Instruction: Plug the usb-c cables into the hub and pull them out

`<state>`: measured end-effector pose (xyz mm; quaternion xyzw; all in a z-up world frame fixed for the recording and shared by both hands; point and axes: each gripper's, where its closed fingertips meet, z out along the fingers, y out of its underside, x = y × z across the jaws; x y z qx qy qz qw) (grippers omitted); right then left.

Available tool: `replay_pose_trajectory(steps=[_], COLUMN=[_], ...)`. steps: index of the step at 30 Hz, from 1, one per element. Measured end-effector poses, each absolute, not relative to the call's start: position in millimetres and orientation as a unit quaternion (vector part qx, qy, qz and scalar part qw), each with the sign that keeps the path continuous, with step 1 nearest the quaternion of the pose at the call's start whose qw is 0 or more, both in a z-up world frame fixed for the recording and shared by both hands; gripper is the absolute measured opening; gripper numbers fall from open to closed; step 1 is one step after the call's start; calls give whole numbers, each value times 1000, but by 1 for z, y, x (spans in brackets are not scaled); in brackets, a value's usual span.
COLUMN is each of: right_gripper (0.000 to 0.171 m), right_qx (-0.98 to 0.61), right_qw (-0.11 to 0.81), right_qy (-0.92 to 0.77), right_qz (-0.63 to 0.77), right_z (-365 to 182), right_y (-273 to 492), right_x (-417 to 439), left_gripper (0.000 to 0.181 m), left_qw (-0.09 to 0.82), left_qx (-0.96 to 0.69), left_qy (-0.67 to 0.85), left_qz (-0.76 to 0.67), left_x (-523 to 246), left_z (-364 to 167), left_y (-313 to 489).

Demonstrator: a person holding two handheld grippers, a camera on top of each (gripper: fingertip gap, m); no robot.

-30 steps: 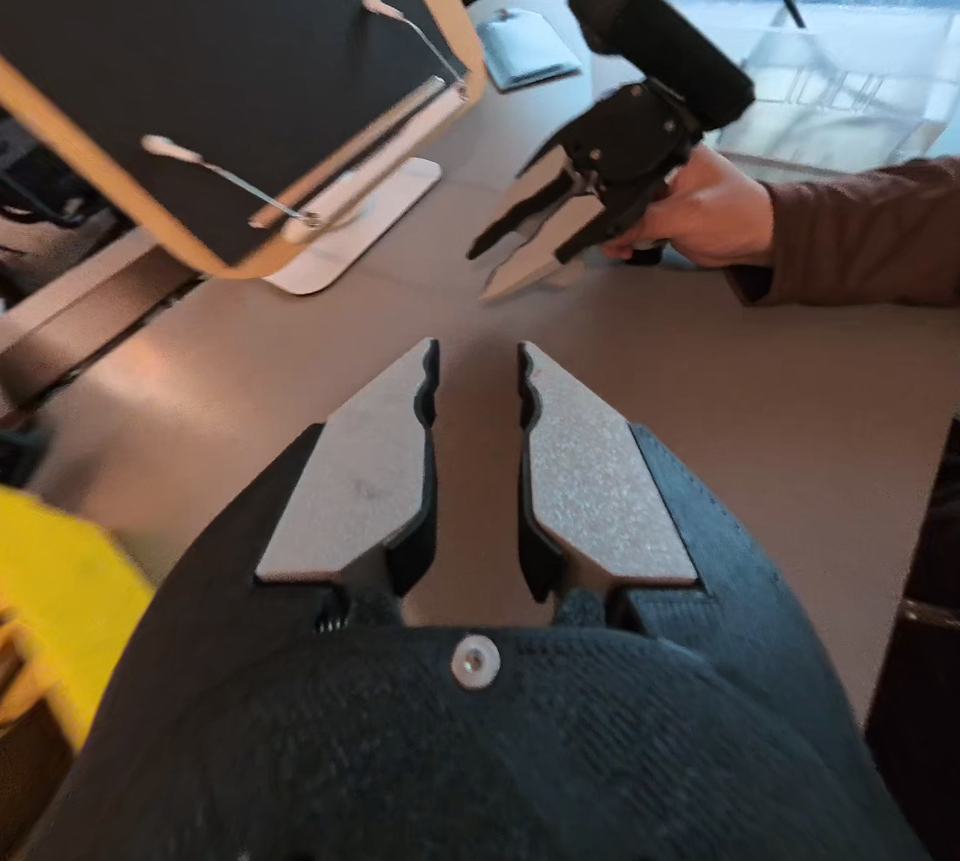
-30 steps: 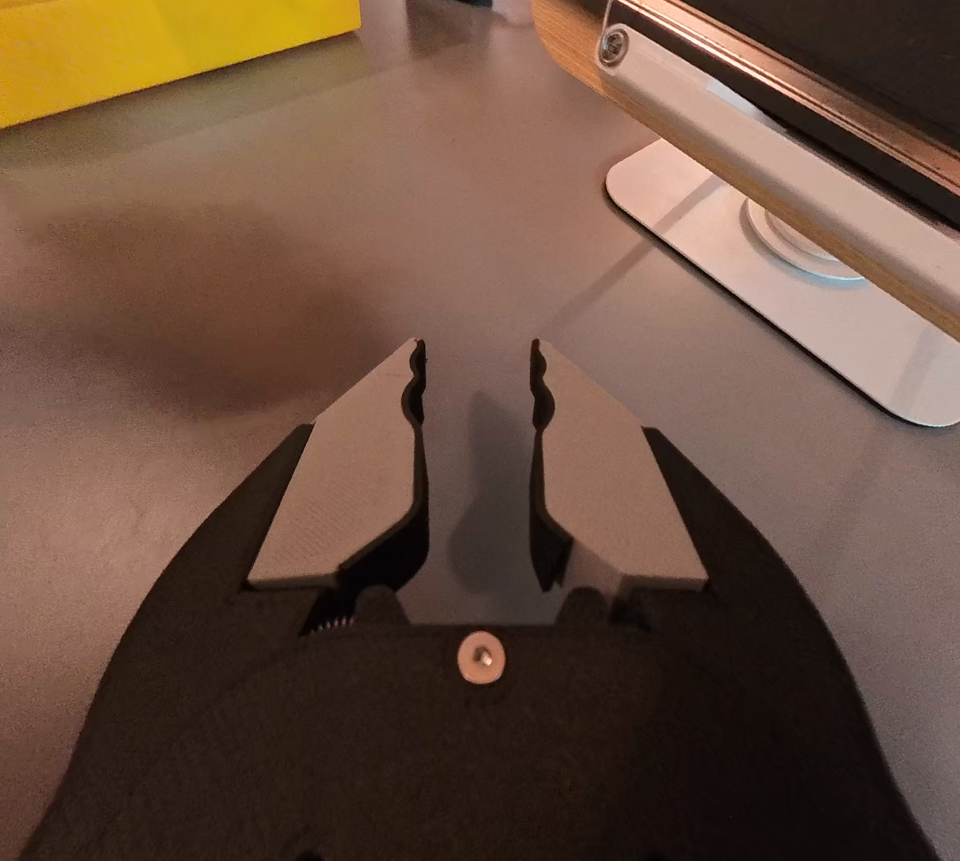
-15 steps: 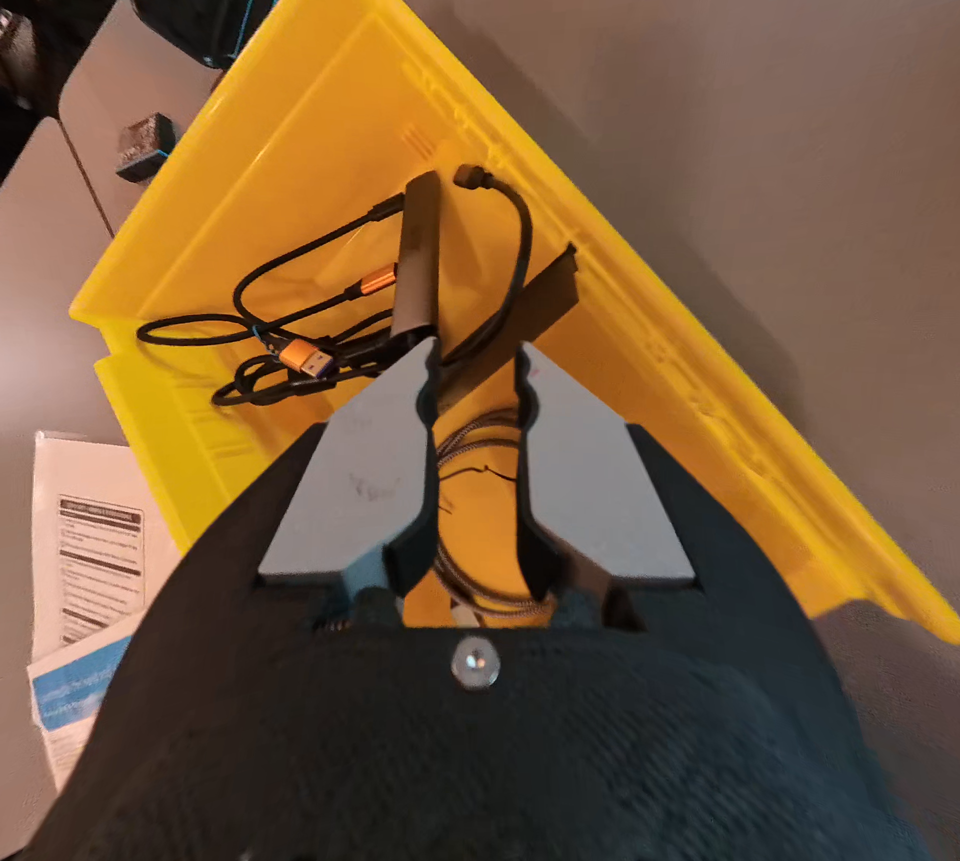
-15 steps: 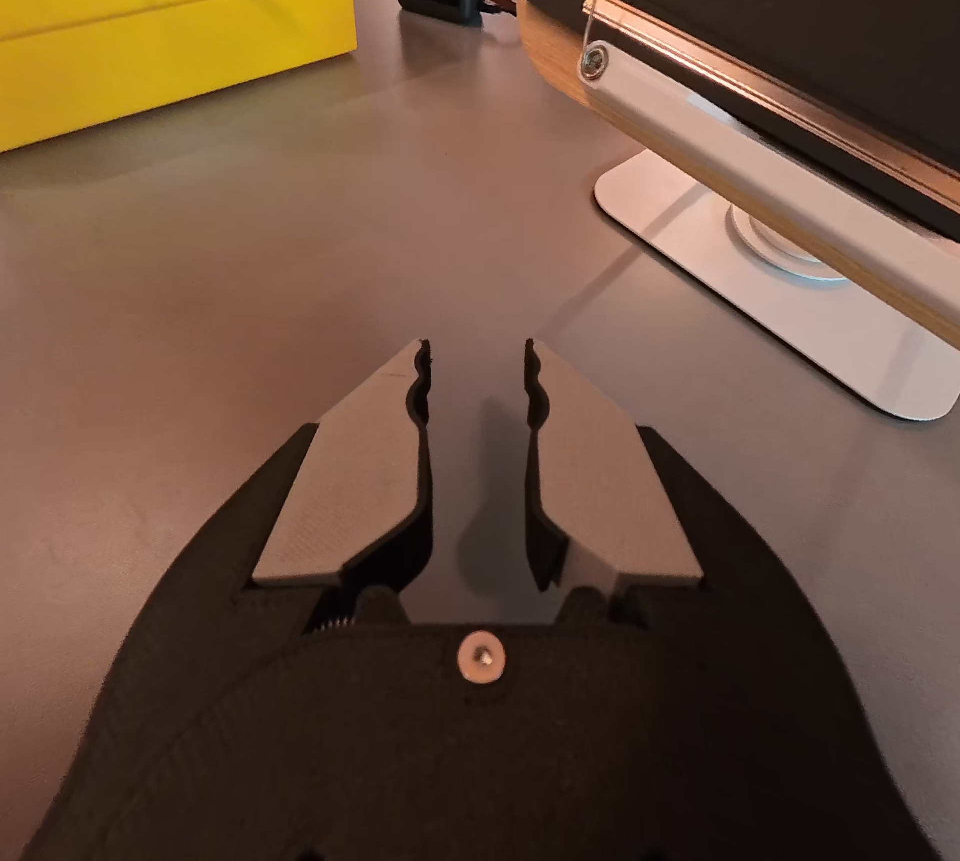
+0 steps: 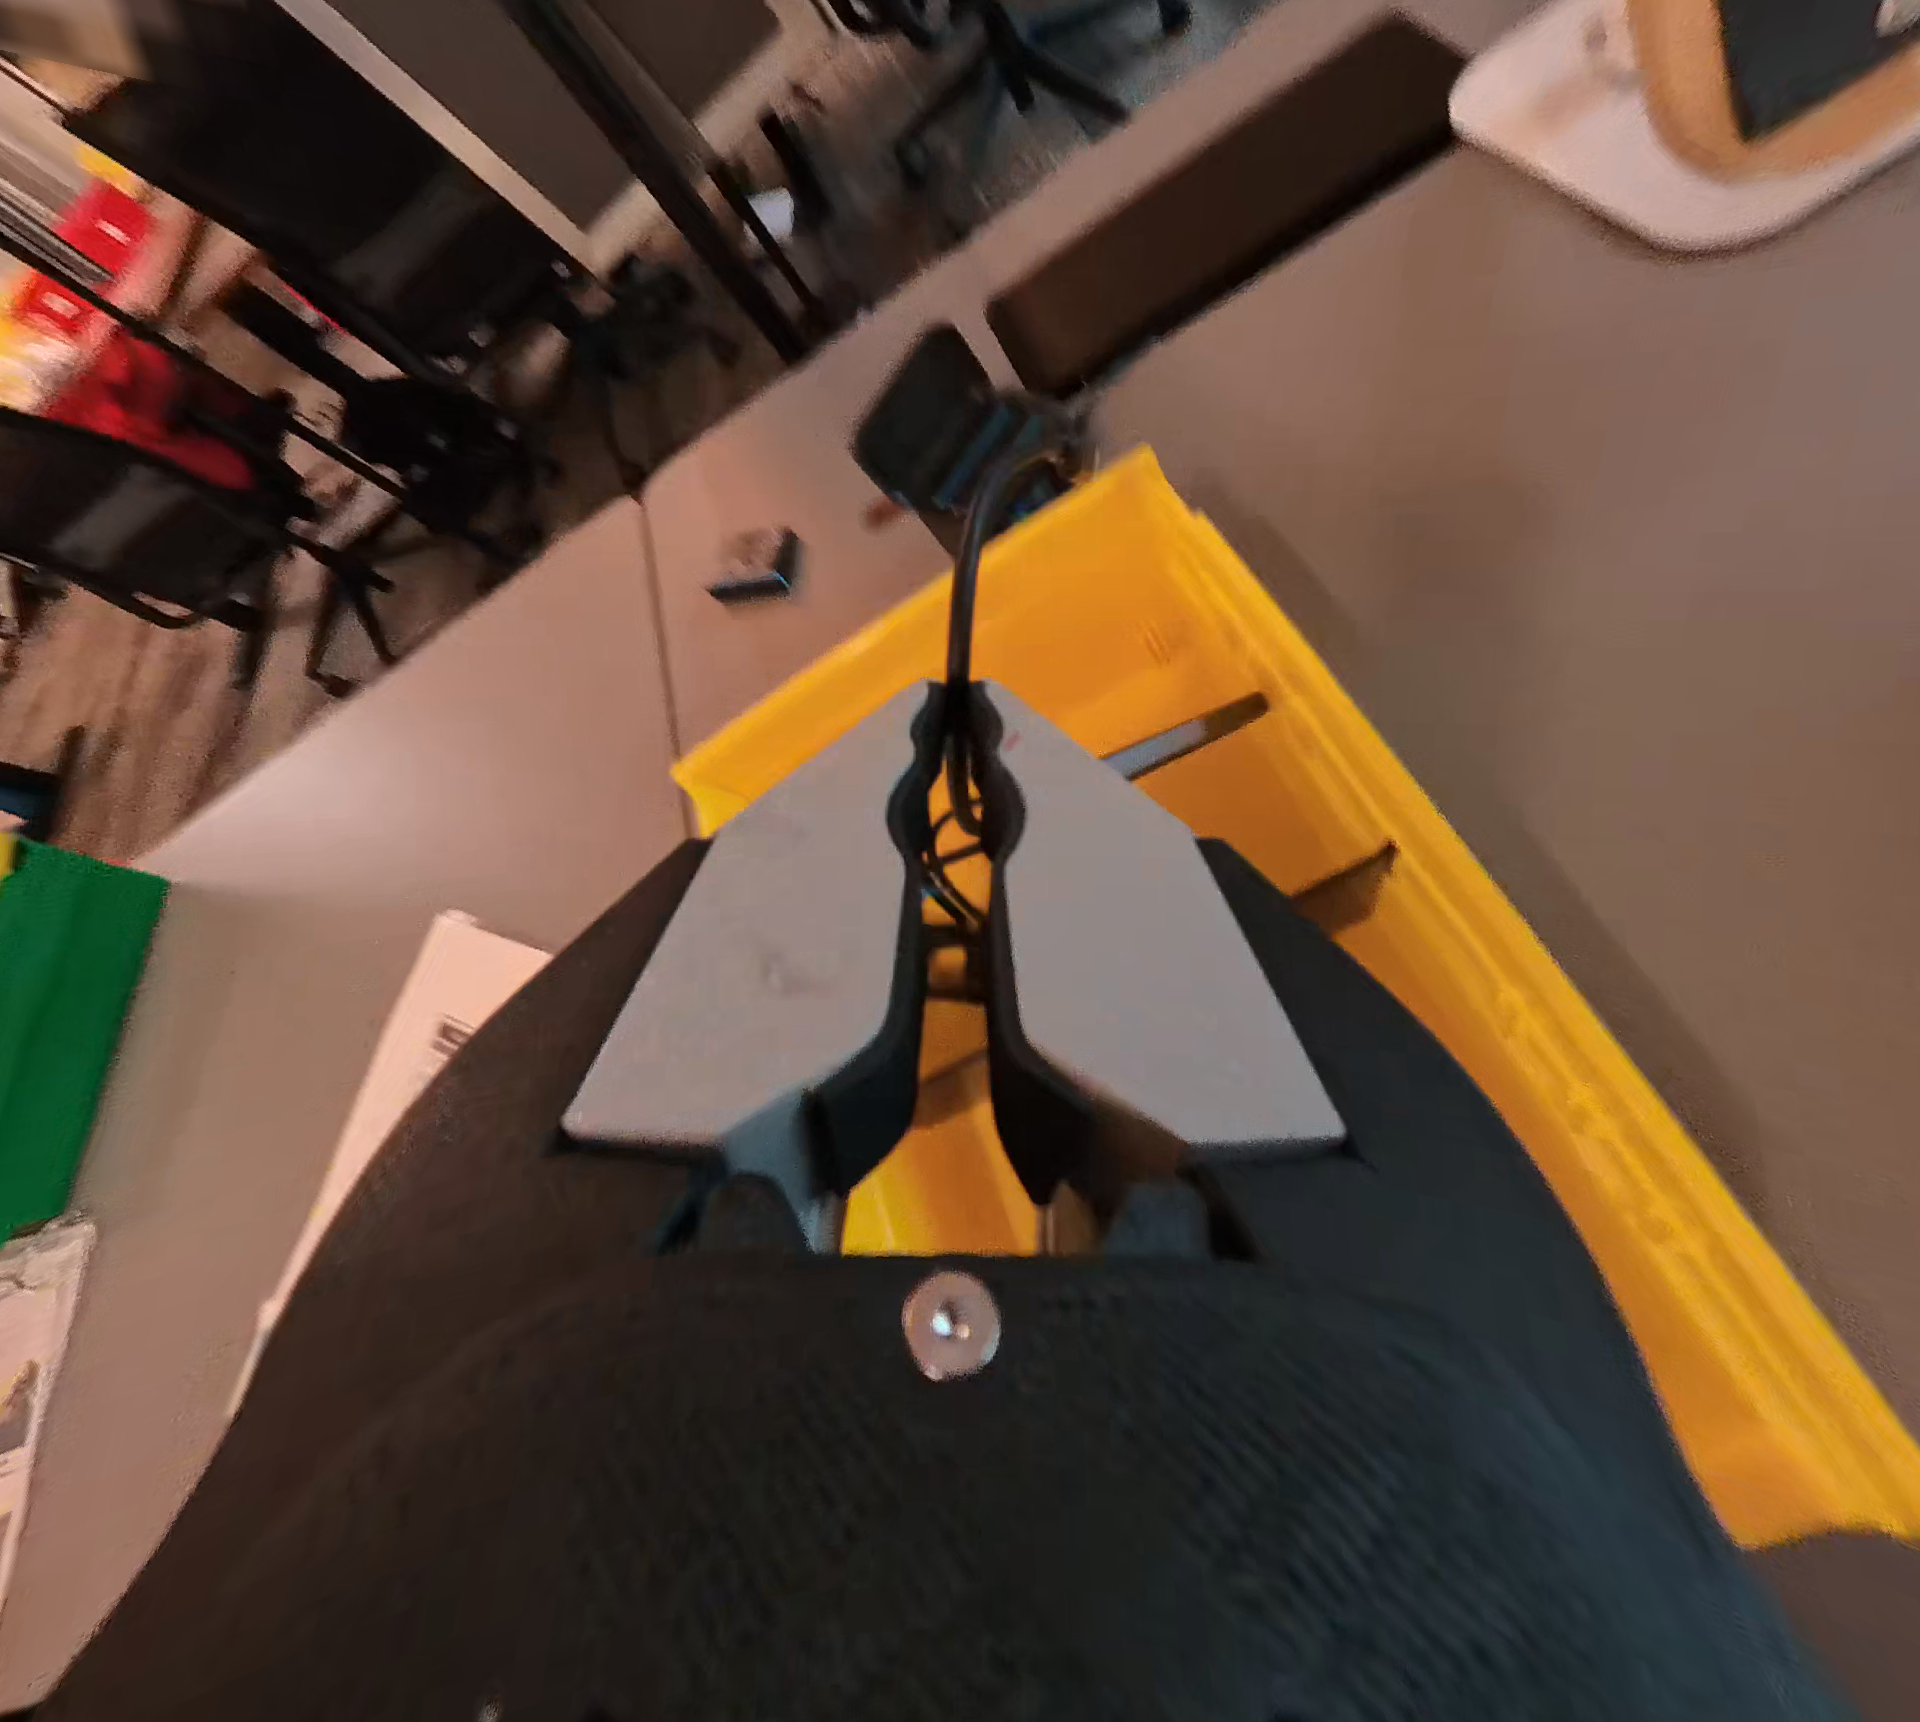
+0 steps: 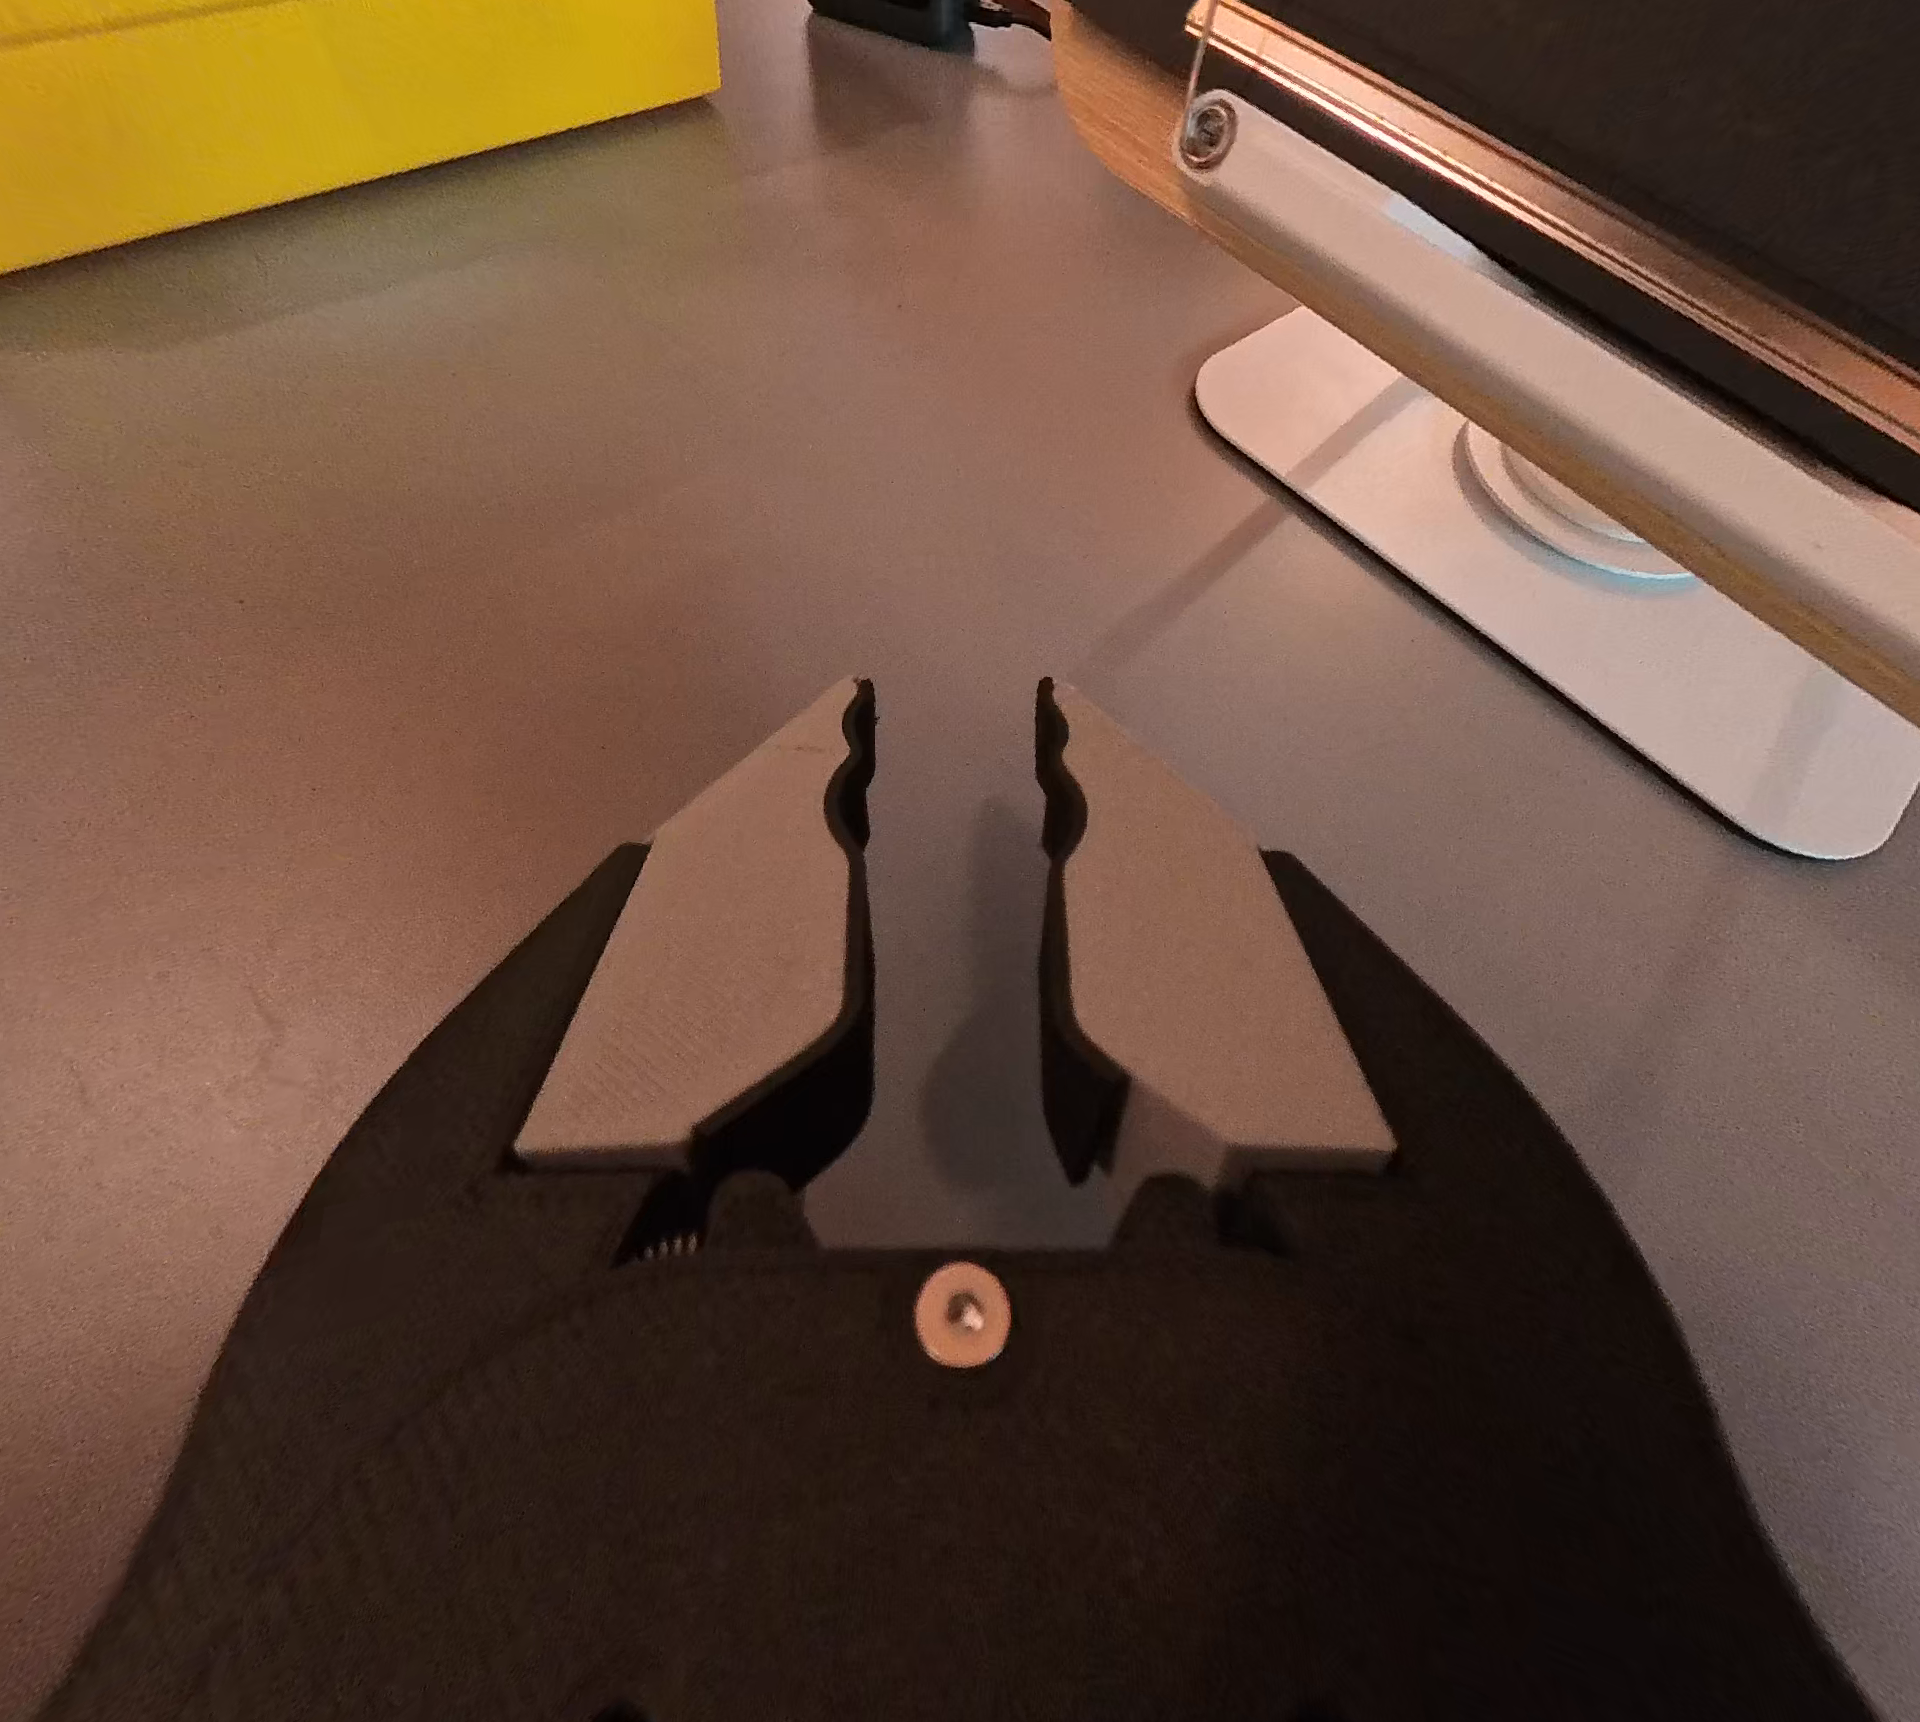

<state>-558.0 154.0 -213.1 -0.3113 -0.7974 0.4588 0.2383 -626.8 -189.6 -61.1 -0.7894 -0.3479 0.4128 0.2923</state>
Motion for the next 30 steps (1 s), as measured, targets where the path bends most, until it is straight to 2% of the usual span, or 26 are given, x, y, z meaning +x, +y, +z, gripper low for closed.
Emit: replay_pose_trajectory(steps=[1,9,18,24,27,30], right_gripper=[27,36,42,52,60,58], right_qx=[-309,-278,-258,-241,-202,-154], right_qw=[237,237,243,214,200,203], right_qy=[-798,-805,-801,-787,-765,-739], right_qz=[459,467,483,527,578,623], right_z=[-213,-209,-199,-183,-155,-124], right_y=[153,141,136,129,123,121], right_x=[-558,-549,-543,-534,-518,-497], left_gripper=[1,0,2,1,1,1], left_qw=[305,383,500,574,590,606], left_qx=[-779,-732,-692,-691,-705,-721], left_qy=[-343,-270,-191,-147,-134,-122], left_qz=[427,495,485,415,369,314], left_x=[-626,-599,-551,-520,-511,-501], left_z=[-44,75,158,171,154,128], left_y=[-186,-131,-59,-11,14,39])
